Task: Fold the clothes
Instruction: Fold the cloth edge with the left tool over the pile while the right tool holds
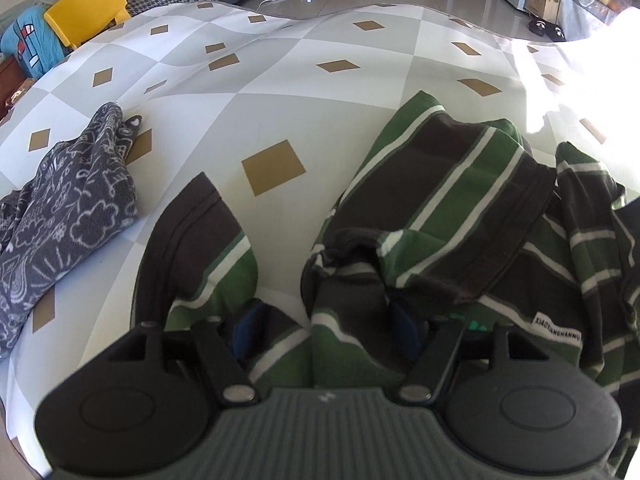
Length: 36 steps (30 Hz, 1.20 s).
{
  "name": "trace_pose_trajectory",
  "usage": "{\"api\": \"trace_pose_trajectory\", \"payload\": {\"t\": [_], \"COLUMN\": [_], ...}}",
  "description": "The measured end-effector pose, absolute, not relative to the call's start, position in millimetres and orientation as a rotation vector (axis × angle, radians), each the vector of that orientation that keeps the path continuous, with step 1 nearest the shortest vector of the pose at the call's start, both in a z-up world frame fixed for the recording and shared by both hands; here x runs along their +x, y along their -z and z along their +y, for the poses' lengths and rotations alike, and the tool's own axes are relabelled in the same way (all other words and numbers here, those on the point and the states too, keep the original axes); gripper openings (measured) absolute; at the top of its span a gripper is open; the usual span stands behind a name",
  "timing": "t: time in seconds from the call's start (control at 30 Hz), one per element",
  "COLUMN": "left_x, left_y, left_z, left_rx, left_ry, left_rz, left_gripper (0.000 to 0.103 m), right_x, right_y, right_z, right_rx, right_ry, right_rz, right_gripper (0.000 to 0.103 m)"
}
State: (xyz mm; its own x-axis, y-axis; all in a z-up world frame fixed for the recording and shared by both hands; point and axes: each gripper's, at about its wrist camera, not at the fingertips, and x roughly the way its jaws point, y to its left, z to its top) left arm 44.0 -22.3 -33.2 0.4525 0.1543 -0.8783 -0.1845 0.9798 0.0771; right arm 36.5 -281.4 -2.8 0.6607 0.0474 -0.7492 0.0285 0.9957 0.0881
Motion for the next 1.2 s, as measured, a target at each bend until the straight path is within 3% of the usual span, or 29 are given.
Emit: {"api": "trace_pose_trajectory", "payload": {"t": [0.1,0.17,0.5,1.1,1.13,1.2], "left_x": [35.0,30.8,46.0,73.5,74.7,78.4], "left_y": [31.3,28.7,9.3,37.8,37.5,36.3], "left_z": [-32.9,-39.3,-73.4,-87.2,-85.2,-82.0], "left_rx": [0.024,0.047,0.186,0.190,0.177,0.178], "left_ry": [-0.170,-0.141,-0.046,-0.017,-0.019,-0.022], "left_rz": [1.084,1.083,0.941,1.011,1.019,1.031], "left_gripper": [0.068,0.070,0.078,0.079,0.078,0.073], "right_x": [35.0,33.9,41.5,61.9,62.9,64.8], "right_y": [1.6,0.3,-4.9,25.3,25.1,25.1], "right_z": [-278.0,-276.0,-247.9,-223.4,-222.2,-220.6], "right_rx": [0.087,0.089,-0.068,-0.265,-0.269,-0.282], "right_ry": [-0.044,-0.075,-0.256,-0.338,-0.339,-0.335], "right_rz": [0.858,0.867,0.937,1.020,1.017,1.007], "right_gripper": [0.033,0.037,0.044,0.046,0.045,0.032]}}
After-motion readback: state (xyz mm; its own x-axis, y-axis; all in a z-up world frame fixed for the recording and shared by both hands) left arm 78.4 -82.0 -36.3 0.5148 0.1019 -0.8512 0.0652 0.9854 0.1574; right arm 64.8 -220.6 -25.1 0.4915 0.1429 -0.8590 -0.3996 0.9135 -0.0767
